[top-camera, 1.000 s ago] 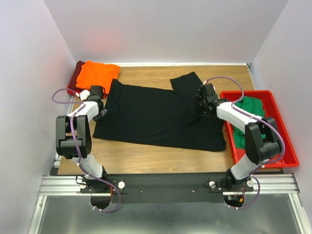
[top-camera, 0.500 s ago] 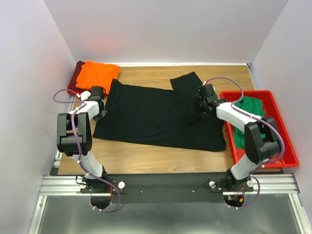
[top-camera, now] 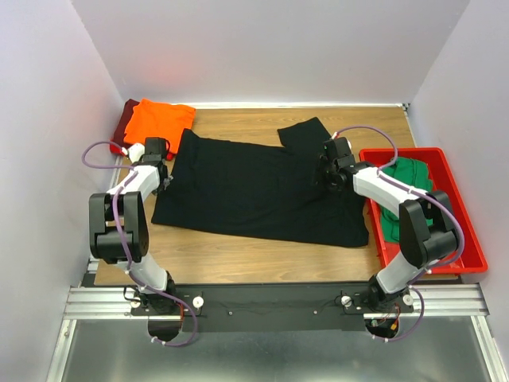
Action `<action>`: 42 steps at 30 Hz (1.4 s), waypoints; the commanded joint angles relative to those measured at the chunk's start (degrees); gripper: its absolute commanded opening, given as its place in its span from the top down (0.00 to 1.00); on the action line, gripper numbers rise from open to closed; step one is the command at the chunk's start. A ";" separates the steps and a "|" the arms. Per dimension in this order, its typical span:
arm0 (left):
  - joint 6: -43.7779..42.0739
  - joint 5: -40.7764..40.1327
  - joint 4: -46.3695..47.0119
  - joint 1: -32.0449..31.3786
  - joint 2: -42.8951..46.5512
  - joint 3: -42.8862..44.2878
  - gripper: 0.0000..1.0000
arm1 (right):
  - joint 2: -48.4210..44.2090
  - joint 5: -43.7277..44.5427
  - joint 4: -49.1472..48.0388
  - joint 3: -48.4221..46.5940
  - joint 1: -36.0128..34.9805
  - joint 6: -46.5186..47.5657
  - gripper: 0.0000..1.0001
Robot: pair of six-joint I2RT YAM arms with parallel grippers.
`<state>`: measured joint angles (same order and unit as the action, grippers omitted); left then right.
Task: Fold and stack the t-shirts
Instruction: Fold the tshirt
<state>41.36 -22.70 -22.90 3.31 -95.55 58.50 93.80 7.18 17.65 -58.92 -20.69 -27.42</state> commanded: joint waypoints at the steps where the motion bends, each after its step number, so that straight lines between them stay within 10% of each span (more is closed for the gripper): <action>1: -0.93 0.20 -0.48 0.20 3.78 0.21 1.00 | -1.69 4.07 -0.42 0.82 -0.23 -0.71 0.40; 14: -4.10 3.80 1.45 0.20 6.69 -1.11 1.00 | -0.20 10.04 0.19 -1.81 0.38 -2.37 0.29; 30: -5.50 7.32 3.65 0.20 7.04 -1.55 1.00 | 6.13 14.18 0.46 -1.20 0.47 -5.27 0.39; 35: -5.68 7.49 3.73 0.20 7.04 -1.37 1.00 | 7.54 14.53 0.46 -1.38 0.38 -5.71 0.52; 42: -5.86 6.97 3.47 0.20 7.13 -1.46 1.00 | 2.54 15.76 0.89 -0.50 0.38 -5.72 1.00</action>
<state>36.18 -15.84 -20.25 3.31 -90.02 57.63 99.94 19.86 17.82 -59.53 -20.53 -32.84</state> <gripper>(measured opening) 0.004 0.060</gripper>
